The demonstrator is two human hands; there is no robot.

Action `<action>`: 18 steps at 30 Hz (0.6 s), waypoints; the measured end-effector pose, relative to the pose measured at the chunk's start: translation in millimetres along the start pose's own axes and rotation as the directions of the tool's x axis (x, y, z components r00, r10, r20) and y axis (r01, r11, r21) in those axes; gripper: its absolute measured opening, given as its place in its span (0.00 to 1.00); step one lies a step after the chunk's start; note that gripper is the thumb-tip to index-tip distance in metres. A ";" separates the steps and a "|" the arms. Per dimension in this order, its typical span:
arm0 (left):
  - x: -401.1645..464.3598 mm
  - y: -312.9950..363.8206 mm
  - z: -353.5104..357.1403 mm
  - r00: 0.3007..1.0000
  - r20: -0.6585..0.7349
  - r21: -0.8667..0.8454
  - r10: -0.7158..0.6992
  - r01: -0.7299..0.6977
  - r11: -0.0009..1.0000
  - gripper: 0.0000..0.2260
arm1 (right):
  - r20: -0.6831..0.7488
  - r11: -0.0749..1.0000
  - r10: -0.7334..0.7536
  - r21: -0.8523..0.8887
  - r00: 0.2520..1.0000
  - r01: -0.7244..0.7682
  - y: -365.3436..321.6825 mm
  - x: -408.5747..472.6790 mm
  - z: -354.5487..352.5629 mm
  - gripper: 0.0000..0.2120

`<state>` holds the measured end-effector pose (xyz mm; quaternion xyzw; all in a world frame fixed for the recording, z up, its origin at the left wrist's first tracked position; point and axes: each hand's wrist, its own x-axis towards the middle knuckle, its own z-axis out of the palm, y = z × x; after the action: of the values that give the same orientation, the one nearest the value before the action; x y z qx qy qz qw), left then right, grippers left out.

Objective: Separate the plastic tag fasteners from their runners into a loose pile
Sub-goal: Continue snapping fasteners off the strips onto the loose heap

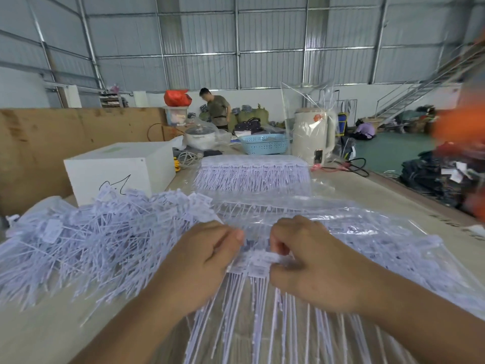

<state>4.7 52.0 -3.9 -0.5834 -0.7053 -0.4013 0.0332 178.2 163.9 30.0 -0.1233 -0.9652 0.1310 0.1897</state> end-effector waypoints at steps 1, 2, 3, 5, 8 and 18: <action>-0.3 0.1 1.5 0.999 0.032 -0.049 -0.013 0.015 0.999 0.22 | 0.006 1.000 -0.020 -0.010 1.000 0.020 -0.8 -0.1 -4.4 0.08; -0.4 0.9 2.5 0.998 0.052 -0.094 -0.025 0.030 0.995 0.23 | 0.016 0.999 -0.035 -0.014 0.999 0.035 -2.2 -0.9 -9.2 0.08; -0.3 1.3 3.1 0.997 0.059 -0.145 -0.042 0.050 0.988 0.23 | 0.027 0.999 -0.047 -0.010 0.999 0.047 -4.2 -1.6 -14.3 0.09; -0.2 2.7 2.5 0.994 0.042 -0.263 -0.097 0.104 0.959 0.23 | 0.035 0.999 -0.054 0.004 0.998 0.053 -10.2 -3.3 -24.6 0.09; 1.2 0.4 1.6 0.982 0.092 -0.334 -0.165 0.187 0.924 0.24 | 0.013 0.999 -0.036 -0.005 0.999 0.036 -19.4 -4.9 -39.5 0.09; 6.6 -15.6 3.8 0.872 0.287 -0.276 -0.397 0.472 0.837 0.16 | -0.015 0.999 0.014 0.048 1.000 -0.013 -20.9 -7.9 -66.6 0.12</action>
<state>-9.1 59.6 -11.3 -0.4442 -0.7397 -0.4464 -0.2370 207.9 155.8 93.1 -0.1262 -0.9595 0.1544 0.1992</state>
